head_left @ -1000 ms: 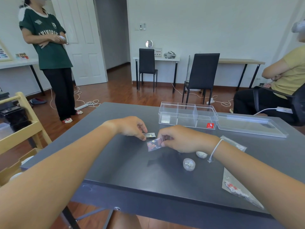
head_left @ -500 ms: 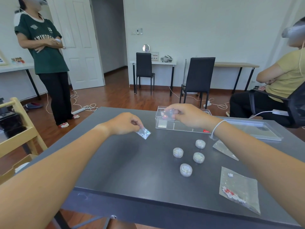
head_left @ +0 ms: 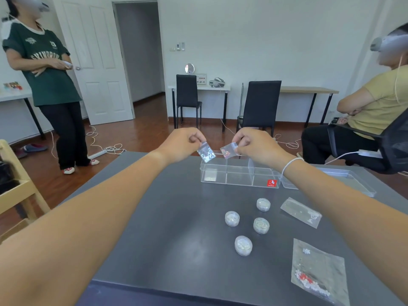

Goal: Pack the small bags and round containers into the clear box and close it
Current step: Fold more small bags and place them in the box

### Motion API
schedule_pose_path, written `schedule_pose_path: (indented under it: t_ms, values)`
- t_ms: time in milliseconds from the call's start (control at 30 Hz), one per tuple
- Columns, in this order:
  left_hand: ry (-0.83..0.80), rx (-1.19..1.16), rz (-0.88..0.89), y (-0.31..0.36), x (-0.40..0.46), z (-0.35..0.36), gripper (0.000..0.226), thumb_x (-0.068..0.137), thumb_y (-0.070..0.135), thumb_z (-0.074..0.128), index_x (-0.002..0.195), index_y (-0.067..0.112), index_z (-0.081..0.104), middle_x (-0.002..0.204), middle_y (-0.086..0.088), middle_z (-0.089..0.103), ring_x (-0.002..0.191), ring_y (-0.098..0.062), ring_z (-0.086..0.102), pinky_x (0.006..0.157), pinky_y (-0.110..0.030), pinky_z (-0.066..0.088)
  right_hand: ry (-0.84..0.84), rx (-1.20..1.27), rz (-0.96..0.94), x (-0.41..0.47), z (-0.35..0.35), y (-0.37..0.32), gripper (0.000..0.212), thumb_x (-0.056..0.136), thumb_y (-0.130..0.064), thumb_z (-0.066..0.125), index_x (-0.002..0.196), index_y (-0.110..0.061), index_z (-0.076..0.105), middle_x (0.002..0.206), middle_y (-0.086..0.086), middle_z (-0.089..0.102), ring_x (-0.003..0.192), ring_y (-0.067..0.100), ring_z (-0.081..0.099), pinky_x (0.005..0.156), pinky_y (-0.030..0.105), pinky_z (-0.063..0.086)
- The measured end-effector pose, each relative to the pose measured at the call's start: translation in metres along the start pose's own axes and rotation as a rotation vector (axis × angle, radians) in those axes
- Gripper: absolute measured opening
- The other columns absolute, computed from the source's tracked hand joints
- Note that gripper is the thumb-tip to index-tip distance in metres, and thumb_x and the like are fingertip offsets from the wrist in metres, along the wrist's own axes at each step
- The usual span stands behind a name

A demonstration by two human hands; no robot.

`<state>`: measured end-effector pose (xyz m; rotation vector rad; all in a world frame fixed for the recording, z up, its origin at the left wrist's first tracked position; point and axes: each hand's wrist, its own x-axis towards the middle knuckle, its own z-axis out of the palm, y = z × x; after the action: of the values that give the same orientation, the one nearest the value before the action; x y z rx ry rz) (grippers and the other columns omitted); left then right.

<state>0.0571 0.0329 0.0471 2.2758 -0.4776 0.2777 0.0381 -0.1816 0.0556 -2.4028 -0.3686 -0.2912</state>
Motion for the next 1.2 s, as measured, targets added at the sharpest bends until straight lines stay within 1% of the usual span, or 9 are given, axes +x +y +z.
schedule_pose_path:
  t_ms: [167,300,400,600,667,833,967,1067,1200]
  values:
    - [-0.006,0.029,0.0,0.001,0.019,0.022,0.018,0.086,0.009,0.051,0.083,0.019,0.066,0.091,-0.008,0.068,0.083,-0.018,0.06,0.077,-0.029,0.047,0.033,0.007,-0.014,0.008,0.001,0.009,0.023,0.085,-0.007,0.052,0.083,-0.029,0.058,0.083,0.006,0.071,0.083,0.02,0.062,0.062,0.02,0.043]
    - [-0.061,0.077,-0.024,-0.004,0.029,0.035,0.019,0.086,0.007,0.051,0.086,0.014,0.069,0.095,-0.009,0.068,0.088,-0.02,0.061,0.08,-0.027,0.047,0.08,0.003,-0.051,0.014,-0.002,0.016,0.026,0.088,-0.008,0.048,0.086,-0.032,0.059,0.085,0.004,0.069,0.075,0.017,0.058,0.06,0.025,0.045]
    - [-0.123,0.138,-0.052,-0.01,0.034,0.041,0.019,0.087,0.009,0.052,0.092,0.012,0.07,0.103,-0.009,0.069,0.096,-0.021,0.061,0.087,-0.029,0.047,0.103,0.023,-0.067,0.019,-0.002,0.02,0.027,0.089,-0.009,0.048,0.087,-0.032,0.06,0.084,0.003,0.068,0.079,0.018,0.057,0.059,0.025,0.044]
    - [-0.272,0.187,-0.101,-0.018,0.036,0.046,0.019,0.088,0.012,0.053,0.093,0.015,0.071,0.096,-0.004,0.067,0.089,-0.017,0.059,0.078,-0.025,0.046,0.099,0.033,-0.083,0.028,0.008,0.023,0.031,0.089,-0.006,0.045,0.088,-0.029,0.064,0.087,-0.003,0.066,0.08,0.018,0.057,0.061,0.026,0.043]
    - [-0.3,0.216,-0.095,-0.02,0.036,0.047,0.021,0.088,0.011,0.052,0.092,0.015,0.072,0.097,-0.003,0.067,0.088,-0.016,0.058,0.075,-0.023,0.044,0.084,0.039,-0.087,0.032,0.012,0.023,0.03,0.088,-0.005,0.045,0.091,-0.026,0.067,0.084,-0.005,0.064,0.076,0.015,0.055,0.062,0.026,0.043]
    - [-0.333,0.221,-0.075,-0.023,0.035,0.049,0.024,0.089,0.01,0.05,0.1,0.016,0.072,0.114,-0.002,0.068,0.097,-0.015,0.058,0.082,-0.023,0.041,0.05,0.03,-0.075,0.037,0.019,0.021,0.032,0.088,-0.003,0.045,0.093,-0.022,0.07,0.066,-0.02,0.056,0.061,0.001,0.051,0.053,0.018,0.037]
    - [-0.276,0.191,-0.068,-0.03,0.033,0.045,0.029,0.09,0.01,0.048,0.111,0.016,0.067,0.127,-0.001,0.061,0.116,-0.015,0.054,0.092,-0.02,0.036,0.022,0.04,-0.047,0.039,0.023,0.017,0.029,0.089,-0.005,0.047,0.091,-0.02,0.071,0.067,-0.015,0.057,0.065,0.003,0.052,0.049,0.007,0.037]
    - [-0.217,0.17,-0.035,-0.036,0.03,0.037,0.03,0.09,0.01,0.047,0.112,0.017,0.066,0.128,-0.001,0.06,0.12,-0.015,0.052,0.098,-0.022,0.036,0.002,0.051,-0.037,0.04,0.027,0.013,0.027,0.088,-0.004,0.047,0.09,-0.017,0.072,0.083,-0.002,0.064,0.08,0.015,0.057,0.067,0.022,0.045]
    - [-0.181,0.16,-0.007,-0.042,0.026,0.031,0.027,0.088,0.012,0.051,0.11,0.015,0.067,0.126,-0.001,0.061,0.119,-0.016,0.052,0.104,-0.029,0.036,-0.051,0.045,-0.033,0.04,0.037,0.009,0.025,0.088,-0.006,0.05,0.09,-0.017,0.072,0.091,0.004,0.067,0.082,0.016,0.057,0.068,0.022,0.044]
